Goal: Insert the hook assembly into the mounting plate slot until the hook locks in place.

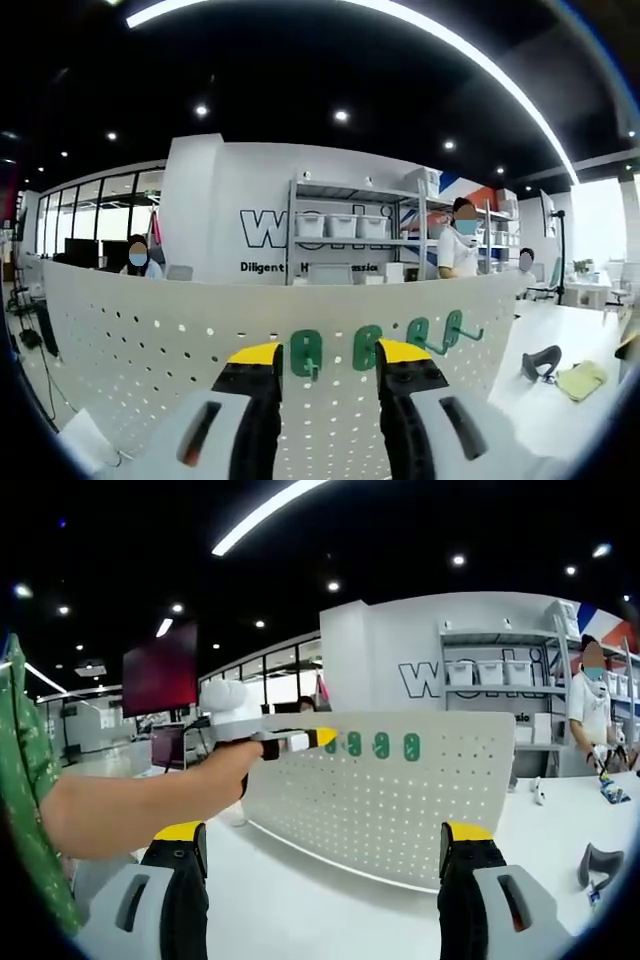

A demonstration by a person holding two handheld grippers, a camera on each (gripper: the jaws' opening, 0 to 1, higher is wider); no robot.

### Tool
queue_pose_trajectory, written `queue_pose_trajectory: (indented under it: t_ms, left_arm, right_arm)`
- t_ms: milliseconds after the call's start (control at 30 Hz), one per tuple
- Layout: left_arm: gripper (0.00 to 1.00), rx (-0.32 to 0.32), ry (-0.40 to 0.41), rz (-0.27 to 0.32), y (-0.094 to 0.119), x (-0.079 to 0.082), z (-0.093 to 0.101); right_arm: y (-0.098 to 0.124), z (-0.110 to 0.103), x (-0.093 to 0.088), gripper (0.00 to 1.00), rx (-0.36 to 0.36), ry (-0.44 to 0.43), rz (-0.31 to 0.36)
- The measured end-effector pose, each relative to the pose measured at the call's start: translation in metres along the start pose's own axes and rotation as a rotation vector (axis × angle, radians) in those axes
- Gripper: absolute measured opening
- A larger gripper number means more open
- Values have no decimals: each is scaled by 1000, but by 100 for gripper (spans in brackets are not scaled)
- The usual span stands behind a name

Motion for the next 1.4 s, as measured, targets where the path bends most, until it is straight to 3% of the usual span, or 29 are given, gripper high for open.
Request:
queue_pose_trajectory:
  t_ms: [500,567,600,900,1400]
  left_arm:
    - [50,-62,17,21,27,13,2]
    - [54,-79,20,15,32,13,4]
    - [62,-96,20,14,41,13,6]
    - [70,-126,15,11,64,10,3]
    - [72,-169,6,5,126,-2,-18]
  right_arm:
    - [4,-17,3,99,-12,10,13]
    - [5,-18,3,99,-16,9,14]
    - [6,-23,3,99,-20,11,17]
    - [5,-32,3,99,-32,13,22]
    - [4,-49,3,99,-61,24,33]
Point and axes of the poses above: the point that each gripper's makers call its tool centre point, and the gripper's own axes: y roughly backward along the fingers, z roughly to its right, x roughly out of its top, the point moved 3 cm from there along y, roughly backward along the fingers, and after that the axes turned 9 degrees about -y, right-handed, at the moved point
